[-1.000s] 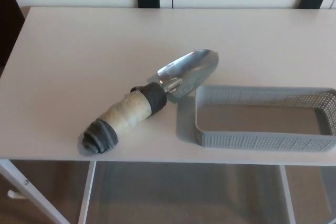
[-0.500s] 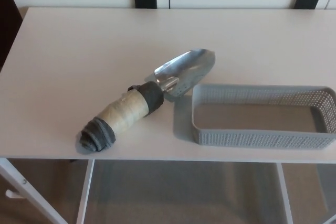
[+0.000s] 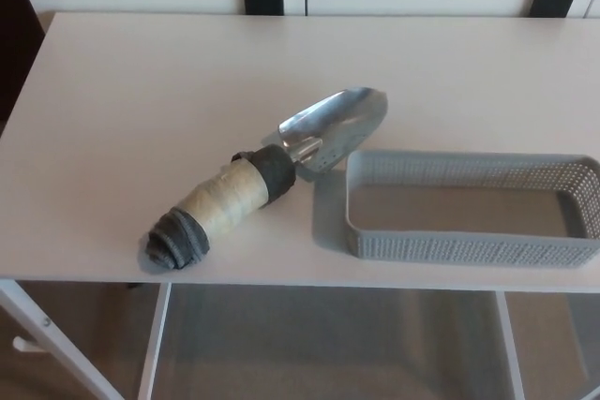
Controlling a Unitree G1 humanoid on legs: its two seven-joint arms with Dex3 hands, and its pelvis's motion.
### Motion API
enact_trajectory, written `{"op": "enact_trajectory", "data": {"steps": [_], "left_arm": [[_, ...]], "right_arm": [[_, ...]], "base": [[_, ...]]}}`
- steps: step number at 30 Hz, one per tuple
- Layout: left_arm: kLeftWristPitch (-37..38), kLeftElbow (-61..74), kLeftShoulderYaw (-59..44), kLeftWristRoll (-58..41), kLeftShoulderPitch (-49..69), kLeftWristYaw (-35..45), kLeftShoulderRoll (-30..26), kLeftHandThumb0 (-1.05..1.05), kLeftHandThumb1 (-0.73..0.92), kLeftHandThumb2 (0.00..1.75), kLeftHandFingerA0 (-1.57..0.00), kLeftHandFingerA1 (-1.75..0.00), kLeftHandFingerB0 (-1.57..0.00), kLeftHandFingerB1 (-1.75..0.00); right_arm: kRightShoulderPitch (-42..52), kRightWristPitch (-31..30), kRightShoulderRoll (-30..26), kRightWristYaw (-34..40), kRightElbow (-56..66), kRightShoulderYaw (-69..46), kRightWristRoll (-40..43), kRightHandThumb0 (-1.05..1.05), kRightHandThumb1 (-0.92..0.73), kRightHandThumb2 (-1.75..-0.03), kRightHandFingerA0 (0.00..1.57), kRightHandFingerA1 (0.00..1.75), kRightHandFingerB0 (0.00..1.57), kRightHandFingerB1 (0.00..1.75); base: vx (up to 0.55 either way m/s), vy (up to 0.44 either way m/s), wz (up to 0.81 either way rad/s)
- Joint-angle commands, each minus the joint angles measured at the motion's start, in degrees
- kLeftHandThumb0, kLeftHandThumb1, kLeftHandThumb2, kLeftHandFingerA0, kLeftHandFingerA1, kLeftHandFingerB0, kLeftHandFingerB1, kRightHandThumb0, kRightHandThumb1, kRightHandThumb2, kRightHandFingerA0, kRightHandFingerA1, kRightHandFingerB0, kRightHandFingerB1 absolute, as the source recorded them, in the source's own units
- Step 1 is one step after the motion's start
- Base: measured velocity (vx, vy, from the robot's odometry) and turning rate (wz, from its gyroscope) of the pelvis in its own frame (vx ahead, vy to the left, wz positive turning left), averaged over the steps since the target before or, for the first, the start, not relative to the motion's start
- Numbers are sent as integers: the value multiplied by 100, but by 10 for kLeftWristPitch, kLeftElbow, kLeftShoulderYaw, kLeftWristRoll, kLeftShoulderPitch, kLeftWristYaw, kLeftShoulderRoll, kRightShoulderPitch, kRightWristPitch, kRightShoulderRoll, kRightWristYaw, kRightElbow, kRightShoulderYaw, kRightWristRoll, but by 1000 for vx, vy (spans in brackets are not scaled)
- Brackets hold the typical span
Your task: The robot walks towards a desk on which a shovel is kept on the left hand side and a container is kept on the right hand side. The robot picks up the shovel using its left hand and places it in the container.
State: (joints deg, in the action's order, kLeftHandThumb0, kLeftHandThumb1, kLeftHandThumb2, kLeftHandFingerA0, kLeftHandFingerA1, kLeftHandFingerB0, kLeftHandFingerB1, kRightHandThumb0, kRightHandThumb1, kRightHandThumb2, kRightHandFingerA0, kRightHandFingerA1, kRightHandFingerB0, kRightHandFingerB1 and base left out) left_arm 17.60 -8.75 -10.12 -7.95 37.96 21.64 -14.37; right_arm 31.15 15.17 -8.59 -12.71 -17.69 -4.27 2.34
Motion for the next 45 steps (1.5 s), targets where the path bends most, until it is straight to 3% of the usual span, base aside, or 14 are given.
{"op": "enact_trajectory", "data": {"steps": [1,2,4,5,6,12,14,17,19,20,26,32,33,45], "left_arm": [[31,627,-173,-450,35,142,-251,-84,43,86,-36,-50,-21,-45],[10,625,-216,-491,-5,123,-284,-84,53,57,-40,-42,-26,-35],[-21,617,-249,-547,-85,90,-332,-87,52,57,-36,-44,-22,-34],[-25,612,-242,-552,-141,58,-345,-85,45,86,-32,-52,-9,-39],[-27,608,-236,-547,-179,31,-352,-82,52,57,-39,-45,-22,-33],[-93,566,-197,-487,-351,-119,-355,-71,43,81,-67,-65,-36,-46],[-124,546,-154,-431,-435,-158,-317,-59,52,57,-77,-70,-52,-39],[-187,514,-94,-209,-534,-160,-249,-75,49,84,-55,-60,-36,-45],[-203,489,-62,-123,-562,-136,-231,-67,53,56,-49,-39,-40,-34],[-218,469,-33,-40,-581,-120,-218,-71,45,84,-39,-50,-22,-40],[-264,337,103,174,-651,-57,-188,-68,53,57,-26,-33,-21,-28],[-307,223,197,274,-698,-59,-153,-36,24,87,-2,-50,0,-47],[-316,210,208,283,-704,-60,-149,-78,47,82,-6,-36,-11,-29],[-464,163,299,268,-725,-22,-121,-56,37,68,0,-2,0,0]], "right_arm": [[-9,5,-8,3,6,4,-10,-62,-62,-84,29,50,18,44],[-9,7,-9,1,5,4,-9,-62,-62,-84,29,50,18,44],[-10,3,-11,-4,9,5,-7,-59,-75,-62,34,43,21,35],[-10,-1,-11,-2,12,5,-8,-63,-62,-84,28,50,19,44],[-11,-4,-11,1,15,6,-10,-63,-62,-84,29,50,19,44],[-20,-6,-9,3,13,5,-6,-64,-61,-85,30,50,18,44],[-23,-9,-9,4,12,7,-6,-62,-62,-84,30,50,18,44],[-29,-9,-7,5,9,9,-6,-61,-62,-84,30,51,18,44],[-29,-9,-7,7,10,10,-8,-60,-62,-84,32,52,19,45],[-31,-8,-8,8,9,11,-10,-59,-62,-84,32,52,18,45],[-36,-15,-4,4,18,10,0,-61,-61,-84,29,51,18,45],[-37,-22,-6,3,31,11,1,-59,-63,-83,27,50,17,44],[-36,-23,-6,3,34,11,1,-60,-63,-84,28,50,17,44],[-33,-35,-3,0,47,11,8,-60,-62,-84,27,51,17,44]], "base": [[0,0,0],[0,0,0],[0,0,0],[0,0,0],[0,0,0],[0,0,0],[0,0,0],[0,0,0],[0,0,0],[0,0,0],[0,0,0],[0,0,0],[0,0,0],[0,0,0]]}}
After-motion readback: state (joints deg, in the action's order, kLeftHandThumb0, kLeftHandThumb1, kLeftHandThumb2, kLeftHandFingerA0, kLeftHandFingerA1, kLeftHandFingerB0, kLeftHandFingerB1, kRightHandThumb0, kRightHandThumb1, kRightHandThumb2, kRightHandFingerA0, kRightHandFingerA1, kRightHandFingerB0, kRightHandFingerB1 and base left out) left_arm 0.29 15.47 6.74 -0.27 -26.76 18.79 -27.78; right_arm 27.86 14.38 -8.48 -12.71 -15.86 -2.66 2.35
